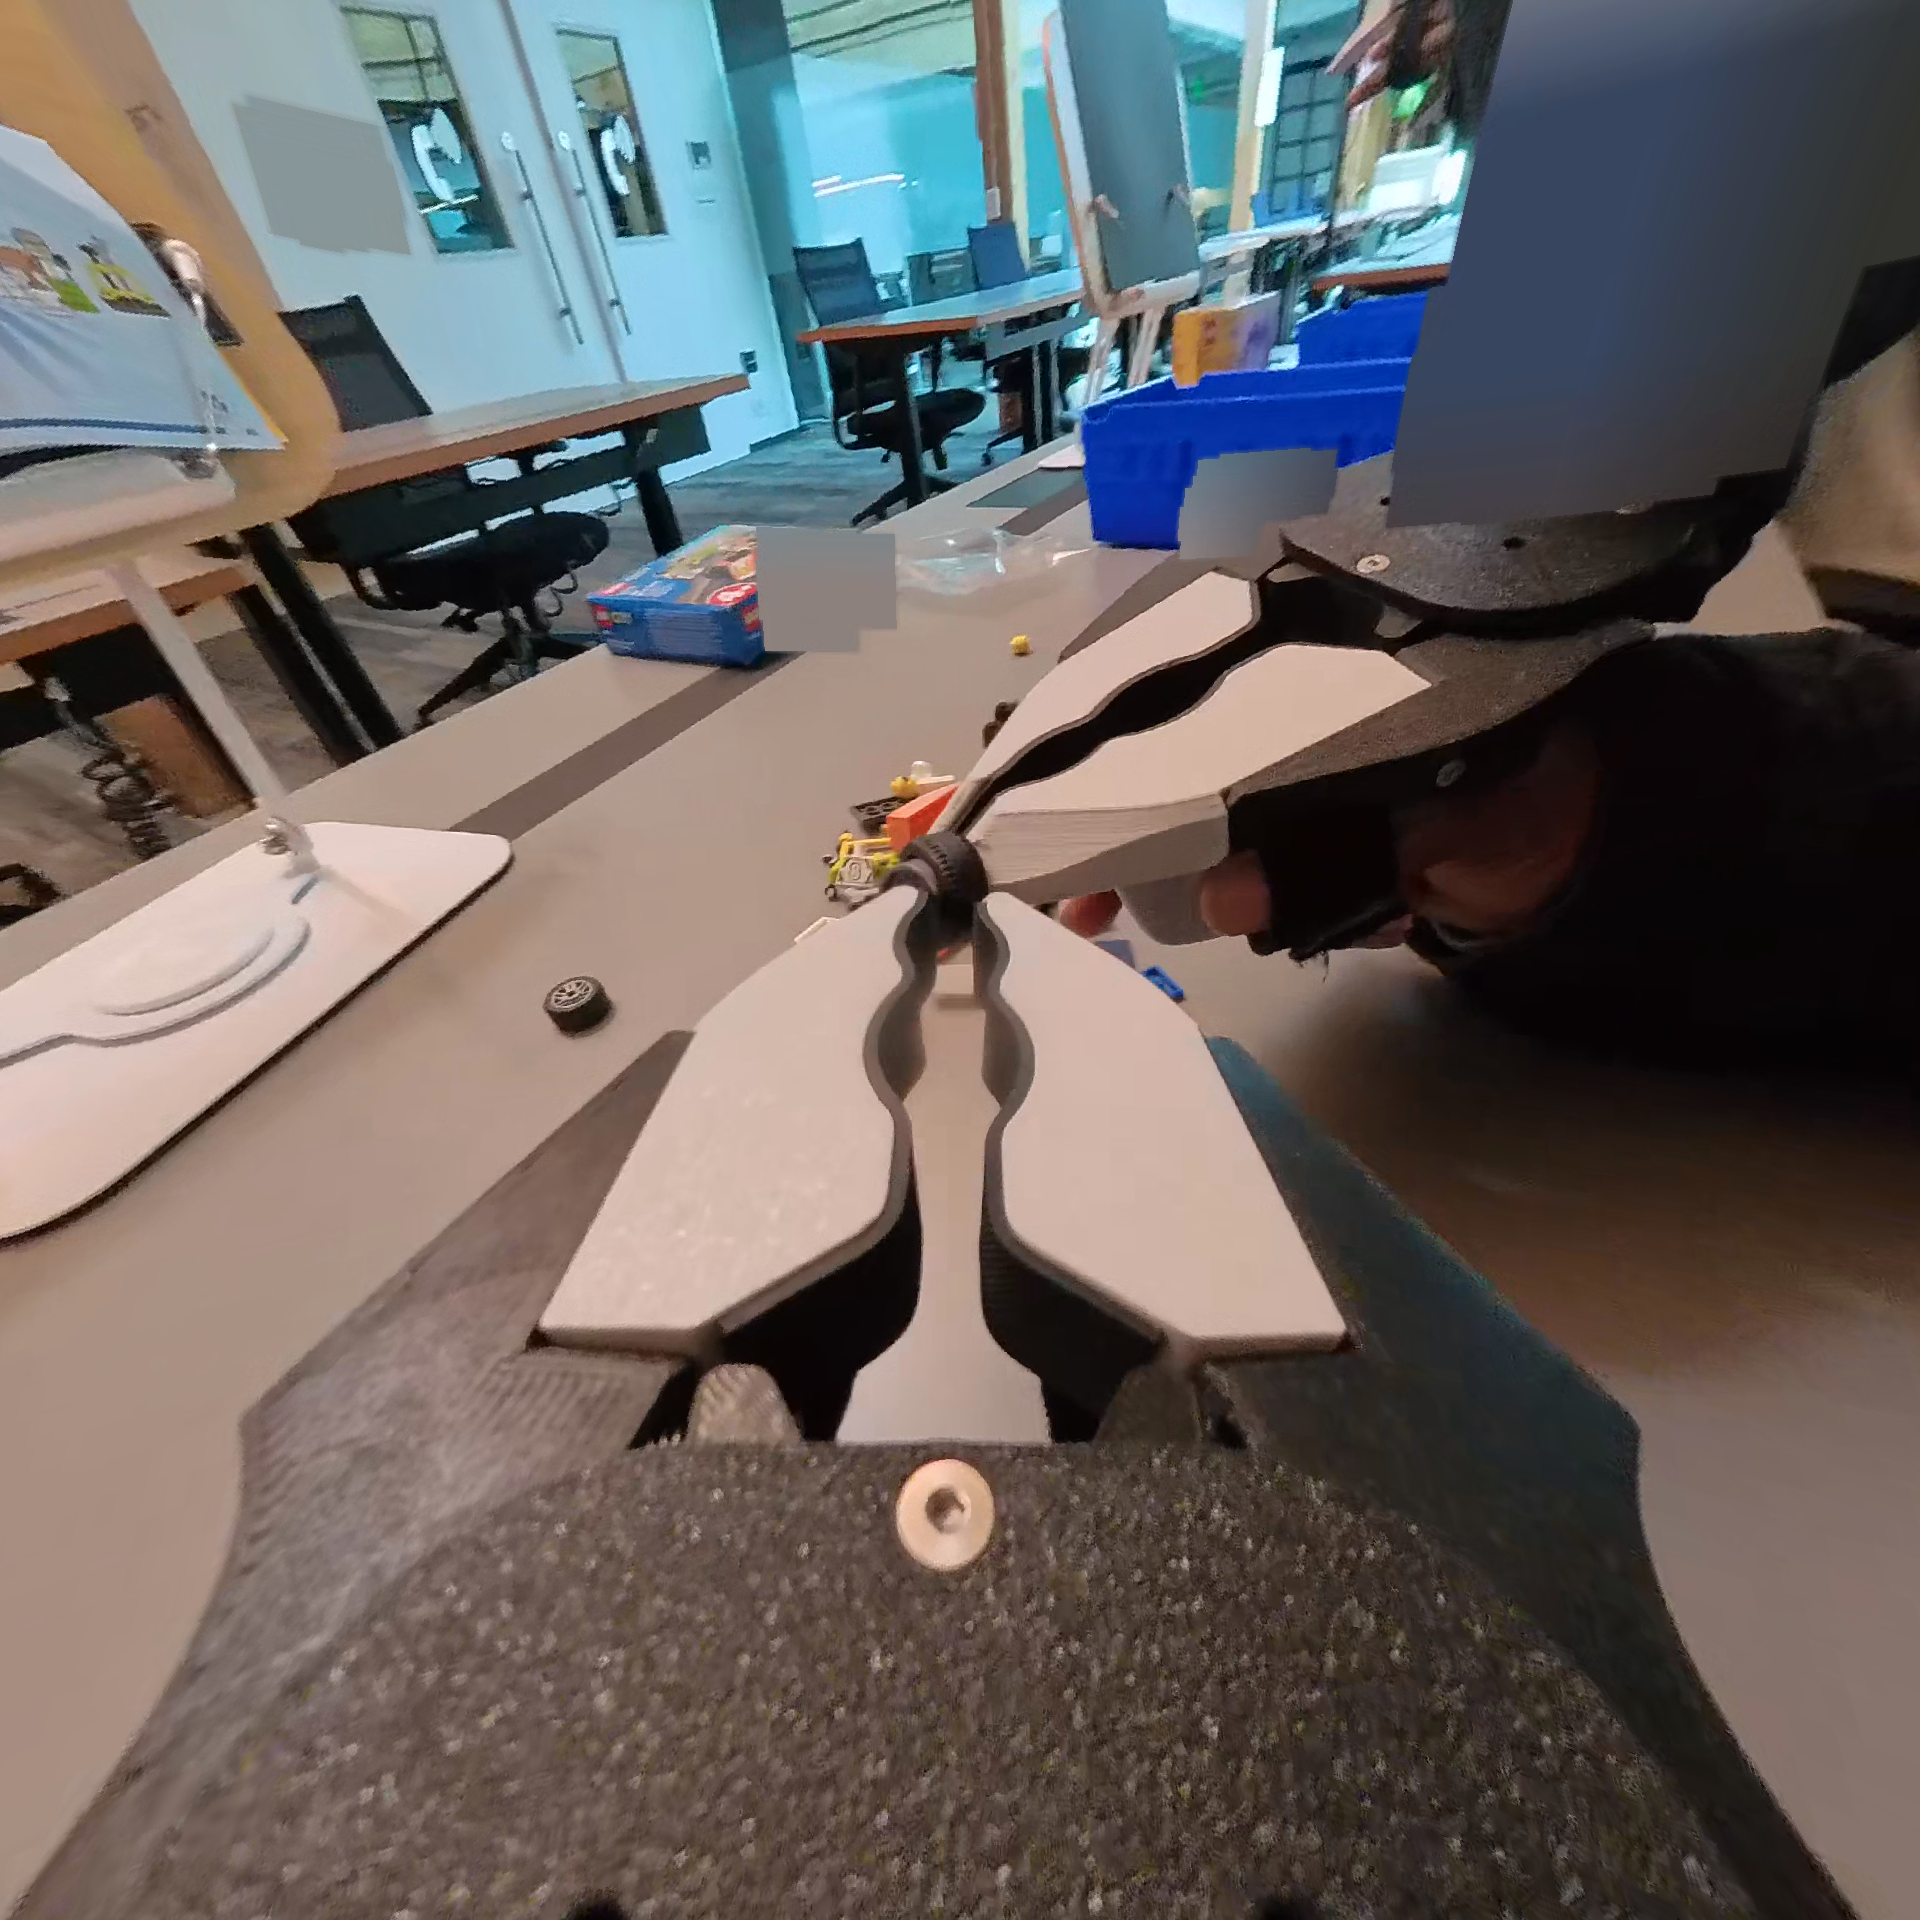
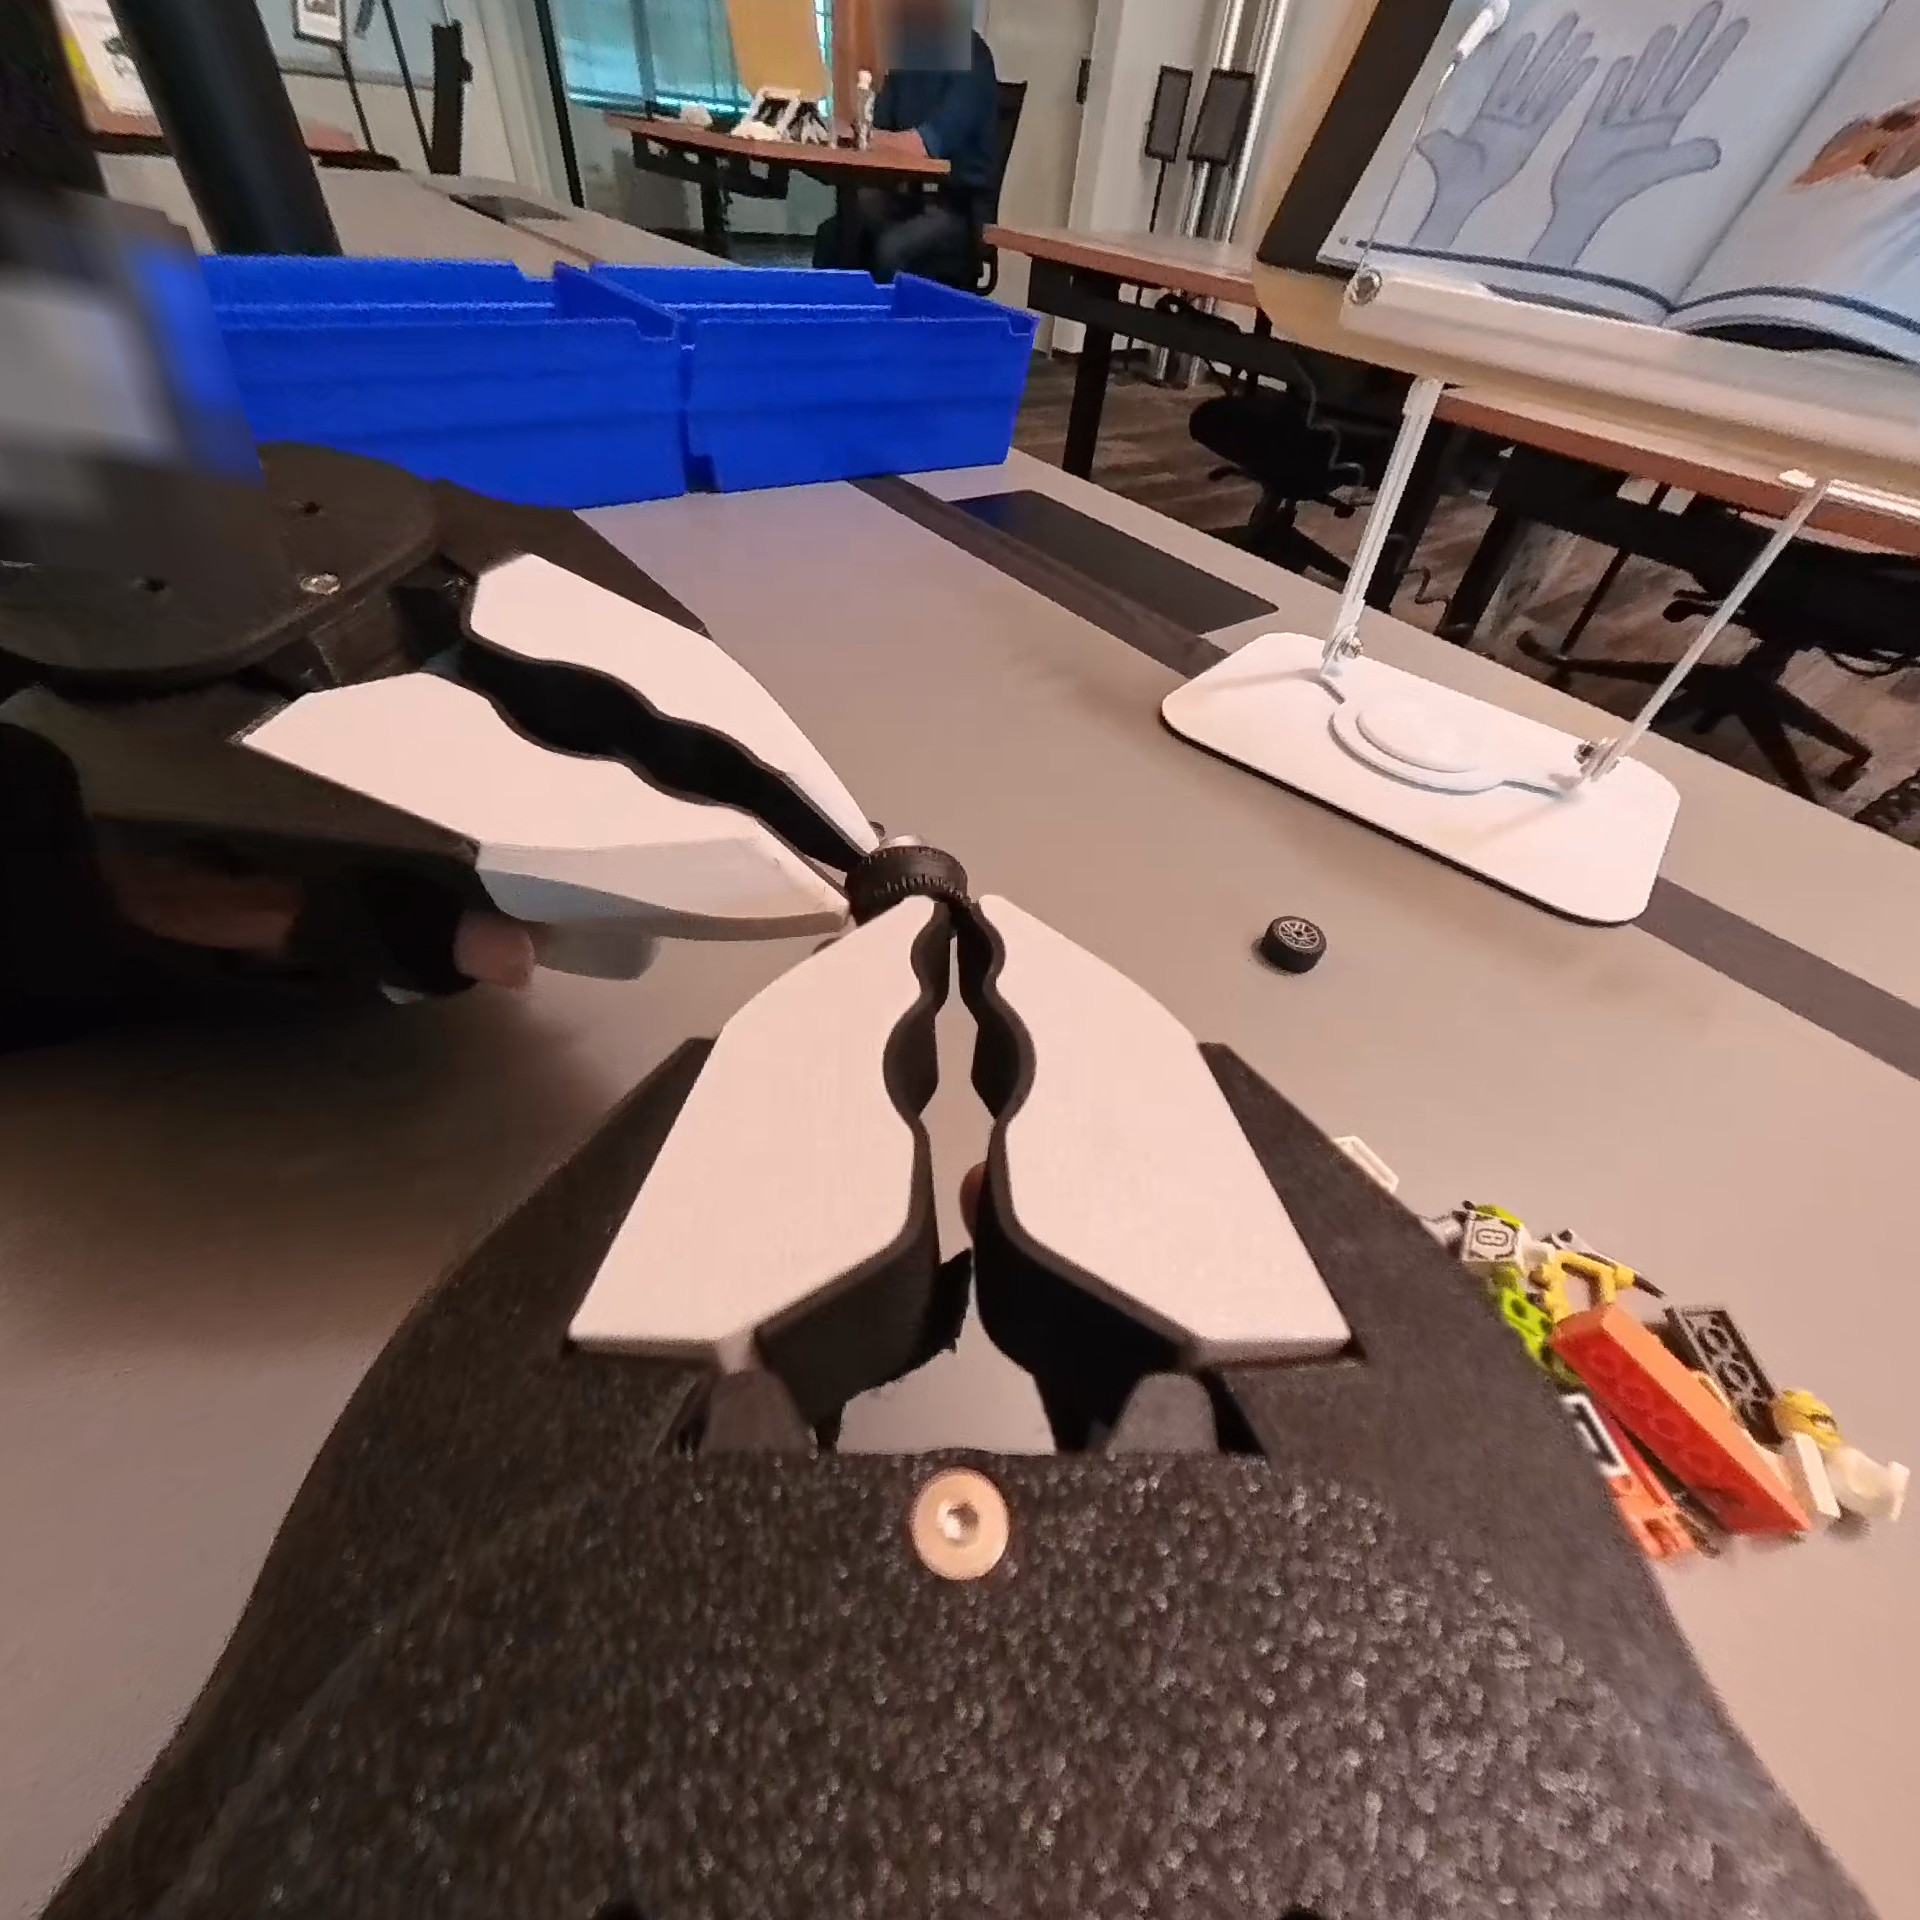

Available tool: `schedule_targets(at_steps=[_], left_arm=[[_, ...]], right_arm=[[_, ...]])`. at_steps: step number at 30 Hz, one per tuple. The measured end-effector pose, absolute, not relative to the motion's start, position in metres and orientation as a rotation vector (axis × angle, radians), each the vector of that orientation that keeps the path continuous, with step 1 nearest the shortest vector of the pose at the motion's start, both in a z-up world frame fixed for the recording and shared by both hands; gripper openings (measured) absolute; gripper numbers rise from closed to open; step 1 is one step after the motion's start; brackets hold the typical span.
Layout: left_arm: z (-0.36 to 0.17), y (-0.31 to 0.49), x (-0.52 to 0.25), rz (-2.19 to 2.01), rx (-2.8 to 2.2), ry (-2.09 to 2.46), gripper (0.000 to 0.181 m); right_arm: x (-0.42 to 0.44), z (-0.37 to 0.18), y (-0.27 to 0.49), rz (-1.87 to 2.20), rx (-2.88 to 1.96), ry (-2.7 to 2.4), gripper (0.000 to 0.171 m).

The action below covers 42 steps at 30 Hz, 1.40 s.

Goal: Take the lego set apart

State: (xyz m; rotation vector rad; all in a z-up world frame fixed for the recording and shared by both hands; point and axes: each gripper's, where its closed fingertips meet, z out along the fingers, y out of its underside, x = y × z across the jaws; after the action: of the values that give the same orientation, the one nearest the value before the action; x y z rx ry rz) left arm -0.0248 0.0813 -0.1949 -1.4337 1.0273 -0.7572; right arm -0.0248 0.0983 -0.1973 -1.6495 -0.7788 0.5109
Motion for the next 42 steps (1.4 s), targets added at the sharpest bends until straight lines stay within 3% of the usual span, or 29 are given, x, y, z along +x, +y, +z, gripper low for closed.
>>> schedule_targets(at_steps=[3,9,12,34,36,37,42], left_arm=[[-0.185,0.079,-0.027,-0.961,-1.41,0.996,0.002],[-0.186,0.078,-0.035,-1.29,-1.486,1.021,0.017],[-0.181,0.063,-0.032,-1.417,-1.452,1.063,0.014],[-0.193,0.062,-0.031,-1.004,-1.419,1.25,0.017],[-0.193,0.068,-0.031,-0.923,-1.415,1.215,0.014],[-0.193,0.069,-0.032,-0.894,-1.41,1.21,0.001],[-0.193,0.077,-0.035,-0.872,-1.424,1.177,0.0]], right_arm=[[-0.022,-0.196,0.097,0.534,-1.643,-0.773,0.001],[-0.029,-0.184,0.079,0.662,-1.542,-0.911,0.001],[-0.031,-0.184,0.074,0.691,-1.533,-0.942,0.001],[-0.026,-0.193,0.063,0.783,-1.601,-0.894,0.0],[-0.022,-0.196,0.069,0.796,-1.643,-0.818,0.0],[-0.018,-0.198,0.073,0.785,-1.663,-0.788,0.0],[-0.009,-0.2,0.08,0.758,-1.679,-0.759,0.0]])
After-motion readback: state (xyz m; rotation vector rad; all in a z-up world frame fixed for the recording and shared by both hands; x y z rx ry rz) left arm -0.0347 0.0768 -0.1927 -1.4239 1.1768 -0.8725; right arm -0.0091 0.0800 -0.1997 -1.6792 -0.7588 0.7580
